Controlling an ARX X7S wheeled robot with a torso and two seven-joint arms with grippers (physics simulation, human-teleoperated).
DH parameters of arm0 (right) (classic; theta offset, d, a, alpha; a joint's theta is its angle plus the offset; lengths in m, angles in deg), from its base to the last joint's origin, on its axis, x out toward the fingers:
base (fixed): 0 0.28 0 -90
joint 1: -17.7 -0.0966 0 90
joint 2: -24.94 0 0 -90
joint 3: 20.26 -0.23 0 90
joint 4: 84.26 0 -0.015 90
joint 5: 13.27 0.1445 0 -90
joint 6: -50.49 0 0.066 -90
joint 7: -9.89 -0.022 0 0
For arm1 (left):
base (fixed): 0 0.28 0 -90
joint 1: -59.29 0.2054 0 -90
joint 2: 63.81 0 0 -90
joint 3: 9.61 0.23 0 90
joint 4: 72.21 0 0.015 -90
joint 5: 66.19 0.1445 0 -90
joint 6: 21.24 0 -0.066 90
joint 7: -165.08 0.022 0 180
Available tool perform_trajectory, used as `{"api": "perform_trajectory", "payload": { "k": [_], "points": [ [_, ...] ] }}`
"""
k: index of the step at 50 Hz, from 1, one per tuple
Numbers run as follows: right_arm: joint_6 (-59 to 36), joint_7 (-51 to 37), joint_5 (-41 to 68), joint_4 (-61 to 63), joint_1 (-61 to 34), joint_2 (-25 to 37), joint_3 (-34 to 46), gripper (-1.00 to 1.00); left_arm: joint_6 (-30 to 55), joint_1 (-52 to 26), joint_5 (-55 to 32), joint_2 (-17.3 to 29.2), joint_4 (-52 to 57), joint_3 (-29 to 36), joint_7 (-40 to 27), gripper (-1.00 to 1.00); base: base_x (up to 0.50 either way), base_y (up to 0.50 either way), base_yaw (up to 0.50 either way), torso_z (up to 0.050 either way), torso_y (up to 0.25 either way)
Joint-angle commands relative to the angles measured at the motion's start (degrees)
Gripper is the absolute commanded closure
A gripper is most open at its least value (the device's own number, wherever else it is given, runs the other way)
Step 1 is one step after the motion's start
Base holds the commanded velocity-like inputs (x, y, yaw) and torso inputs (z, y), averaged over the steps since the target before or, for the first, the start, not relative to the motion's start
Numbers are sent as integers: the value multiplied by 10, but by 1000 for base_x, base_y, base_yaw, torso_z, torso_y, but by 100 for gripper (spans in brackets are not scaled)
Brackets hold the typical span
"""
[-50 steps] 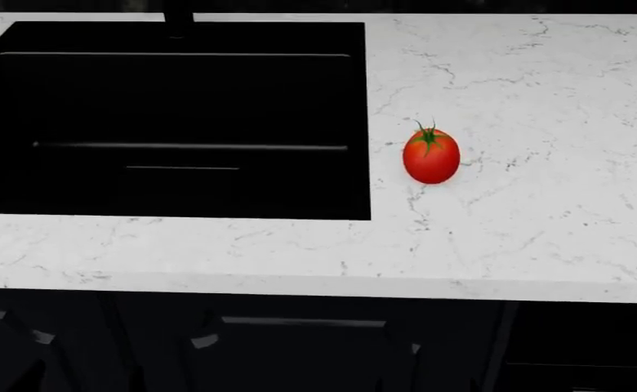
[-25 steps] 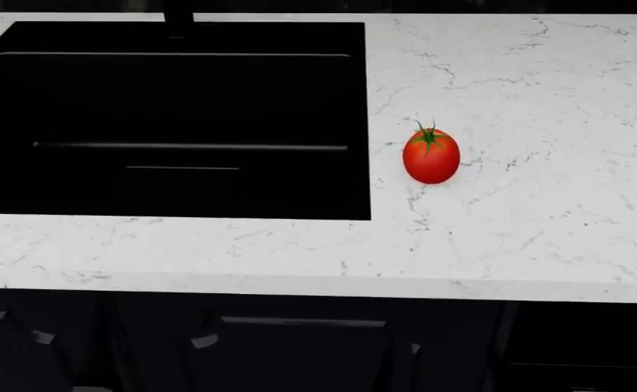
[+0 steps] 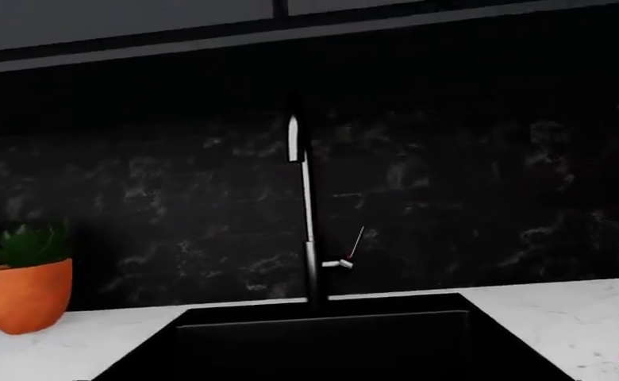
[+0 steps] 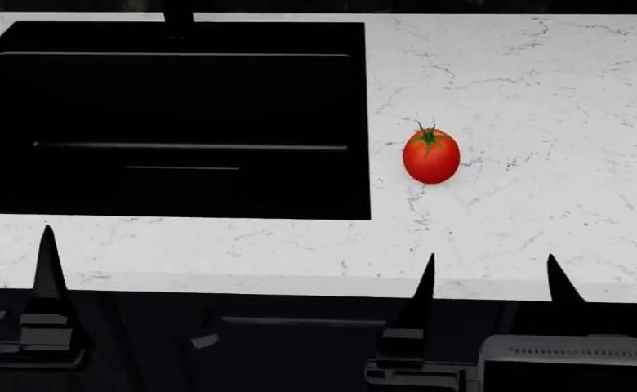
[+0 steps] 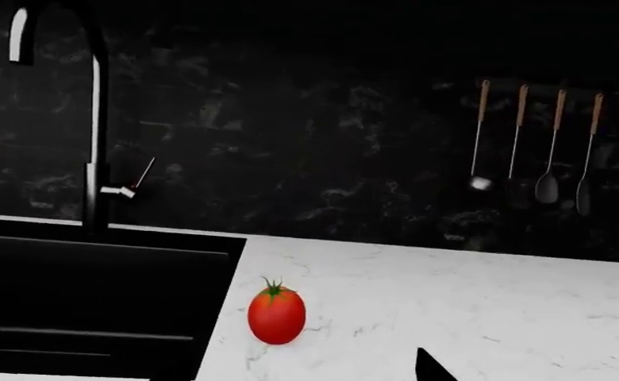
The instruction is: Turn the sink spout to the left.
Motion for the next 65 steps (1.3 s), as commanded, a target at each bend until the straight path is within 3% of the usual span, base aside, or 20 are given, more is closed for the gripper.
{"api": "perform_trajectory", "payload": {
  "k": [1,32,54,55,65],
  "points": [
    [-65,-18,21,42,-55,17,-33,-100,61,-40,-3,18,51,-5,-3,-100,0,0,0,0,0],
    [-141,-20,19,29,-140,51,-33,-100,190,-137,4,45,86,-14,-20,-100,0,0,0,0,0],
    [-149,-23,31,26,-142,48,-40,-100,218,-152,-18,40,84,-22,-22,-100,0,0,0,0,0],
    [-155,-24,34,31,-145,48,-41,-100,185,-144,-29,36,85,-30,-14,-100,0,0,0,0,0],
    [-137,-22,35,32,-142,45,-45,-100,172,-140,-32,40,78,-27,-12,-100,16,129,0,0,0]
  ]
}}
